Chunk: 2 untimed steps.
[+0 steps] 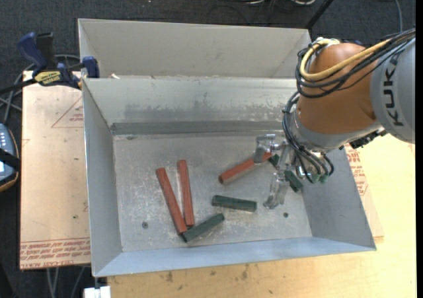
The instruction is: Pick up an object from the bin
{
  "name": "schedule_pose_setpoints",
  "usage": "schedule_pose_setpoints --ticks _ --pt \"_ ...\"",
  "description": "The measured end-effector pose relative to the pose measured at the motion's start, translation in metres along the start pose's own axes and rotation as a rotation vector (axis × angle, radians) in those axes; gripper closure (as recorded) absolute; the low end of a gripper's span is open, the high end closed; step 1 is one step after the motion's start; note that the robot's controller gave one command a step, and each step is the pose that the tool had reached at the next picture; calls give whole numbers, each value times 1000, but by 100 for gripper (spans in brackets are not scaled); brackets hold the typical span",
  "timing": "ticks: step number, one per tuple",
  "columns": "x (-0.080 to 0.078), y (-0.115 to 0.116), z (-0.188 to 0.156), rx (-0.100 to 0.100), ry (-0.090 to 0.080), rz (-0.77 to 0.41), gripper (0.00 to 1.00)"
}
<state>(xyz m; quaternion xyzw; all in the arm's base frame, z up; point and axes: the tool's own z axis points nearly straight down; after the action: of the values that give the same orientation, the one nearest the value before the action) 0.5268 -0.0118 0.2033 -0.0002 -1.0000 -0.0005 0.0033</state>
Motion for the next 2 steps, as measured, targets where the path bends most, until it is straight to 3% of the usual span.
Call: schedule_pose_setpoints --ticks 1,2 --pt "-2 0 -4 0 -7 0 0" --pt "7 20 61 0 -13 51 0"
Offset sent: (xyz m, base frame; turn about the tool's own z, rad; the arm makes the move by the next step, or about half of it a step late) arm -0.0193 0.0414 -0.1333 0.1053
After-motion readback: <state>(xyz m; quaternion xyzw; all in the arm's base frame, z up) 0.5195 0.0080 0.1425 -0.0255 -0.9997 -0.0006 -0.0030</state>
